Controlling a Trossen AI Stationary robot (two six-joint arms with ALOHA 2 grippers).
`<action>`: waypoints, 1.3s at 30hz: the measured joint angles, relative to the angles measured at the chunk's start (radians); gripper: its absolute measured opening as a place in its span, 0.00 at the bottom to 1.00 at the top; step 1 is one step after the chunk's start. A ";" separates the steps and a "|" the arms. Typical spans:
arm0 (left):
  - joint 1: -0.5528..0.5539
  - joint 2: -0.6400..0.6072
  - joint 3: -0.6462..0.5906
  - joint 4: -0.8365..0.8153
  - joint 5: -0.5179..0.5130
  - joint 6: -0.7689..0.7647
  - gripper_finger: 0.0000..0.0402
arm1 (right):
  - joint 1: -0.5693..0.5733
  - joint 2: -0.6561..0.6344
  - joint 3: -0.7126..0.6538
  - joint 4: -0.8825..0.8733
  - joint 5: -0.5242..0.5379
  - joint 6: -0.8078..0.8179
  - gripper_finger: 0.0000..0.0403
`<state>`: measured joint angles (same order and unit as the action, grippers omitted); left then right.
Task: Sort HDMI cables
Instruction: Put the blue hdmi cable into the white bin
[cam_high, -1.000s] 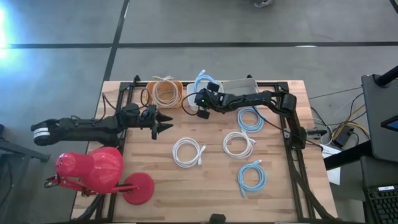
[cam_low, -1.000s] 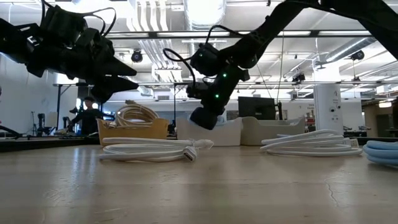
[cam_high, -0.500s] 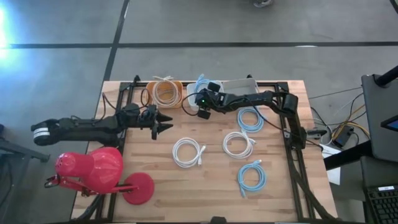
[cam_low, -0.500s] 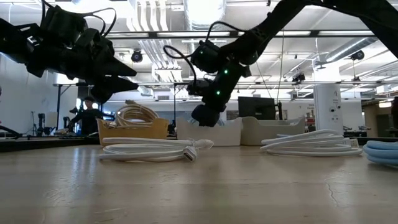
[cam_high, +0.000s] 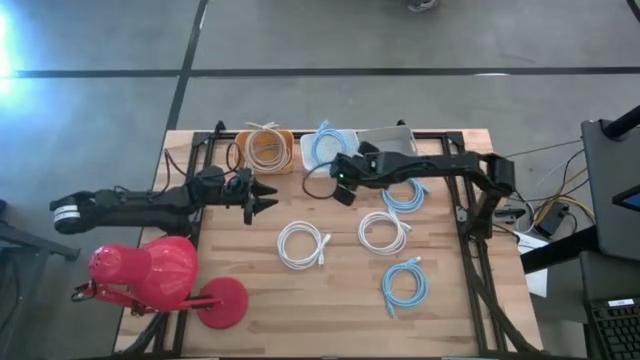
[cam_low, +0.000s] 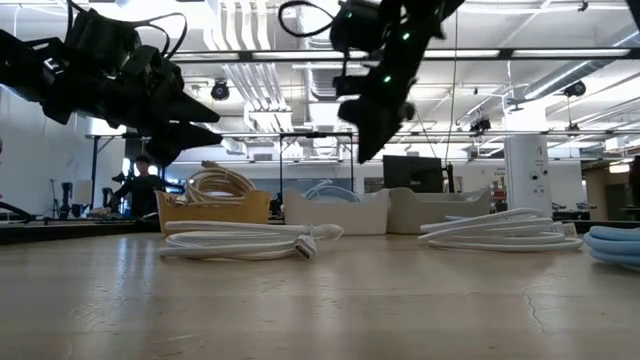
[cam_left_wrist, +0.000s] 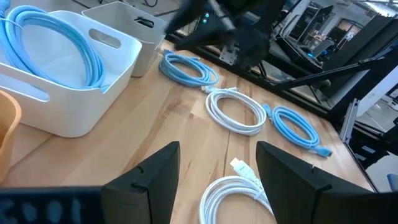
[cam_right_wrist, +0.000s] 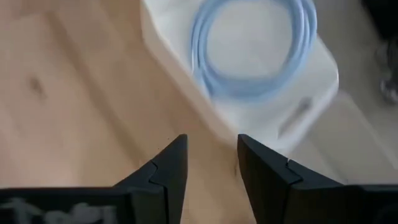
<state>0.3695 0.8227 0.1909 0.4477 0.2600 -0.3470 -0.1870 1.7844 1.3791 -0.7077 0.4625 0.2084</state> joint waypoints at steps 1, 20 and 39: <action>0.000 0.000 0.000 0.000 0.000 -0.003 0.53 | 0.012 -0.016 -0.008 -0.040 0.000 0.029 0.33; -0.001 0.000 0.000 -0.005 -0.032 -0.017 0.53 | 0.059 -0.285 -0.516 0.029 -0.222 0.484 0.30; -0.001 0.000 0.000 0.000 -0.077 -0.028 0.53 | -0.047 -0.289 -0.603 0.161 -0.153 0.488 0.33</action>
<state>0.3683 0.8223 0.1909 0.4479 0.1833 -0.3752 -0.2341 1.4952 0.7757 -0.5467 0.3092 0.6967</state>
